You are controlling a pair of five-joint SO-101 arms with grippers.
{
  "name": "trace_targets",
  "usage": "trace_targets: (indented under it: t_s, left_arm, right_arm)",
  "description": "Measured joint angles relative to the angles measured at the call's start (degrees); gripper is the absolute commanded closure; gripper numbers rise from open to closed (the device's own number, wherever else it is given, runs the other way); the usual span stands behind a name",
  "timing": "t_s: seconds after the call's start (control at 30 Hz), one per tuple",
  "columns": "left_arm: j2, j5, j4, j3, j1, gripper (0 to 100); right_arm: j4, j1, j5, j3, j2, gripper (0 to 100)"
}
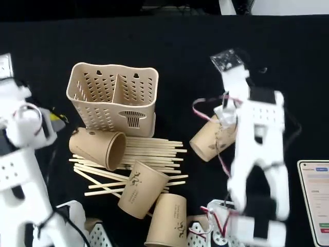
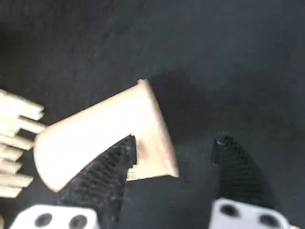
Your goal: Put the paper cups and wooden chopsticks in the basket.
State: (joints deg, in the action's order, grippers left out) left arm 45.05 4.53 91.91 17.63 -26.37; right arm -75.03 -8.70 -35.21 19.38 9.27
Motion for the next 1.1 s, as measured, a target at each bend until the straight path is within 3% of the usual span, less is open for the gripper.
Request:
trace_targets:
  t_s: [0.23, 0.4, 0.57, 0.83, 1.1]
  left_arm:
    - [11.08, 0.09, -8.88, 17.32, -0.18, 72]
    - [11.78, 0.18, -11.96, 22.86, -0.18, 72]
    - [11.78, 0.18, -14.59, 25.93, -0.18, 72]
    - [11.78, 0.18, -16.79, 29.19, -0.18, 72]
    - [12.48, 0.18, -20.92, 33.23, -0.18, 72]
  right_arm:
    - [-14.07, 1.49, -10.73, -16.53, -17.05, 77.8]
    - [-22.68, 1.58, -20.04, -23.91, -24.44, 98.2]
    - [-24.09, 1.58, -21.8, -25.67, -24.53, 98.6]
    - [-24.09, 2.99, -21.45, -17.76, -6.86, 98.8]
    - [-24.09, 11.78, -10.73, -11.25, 23.21, 98.8]
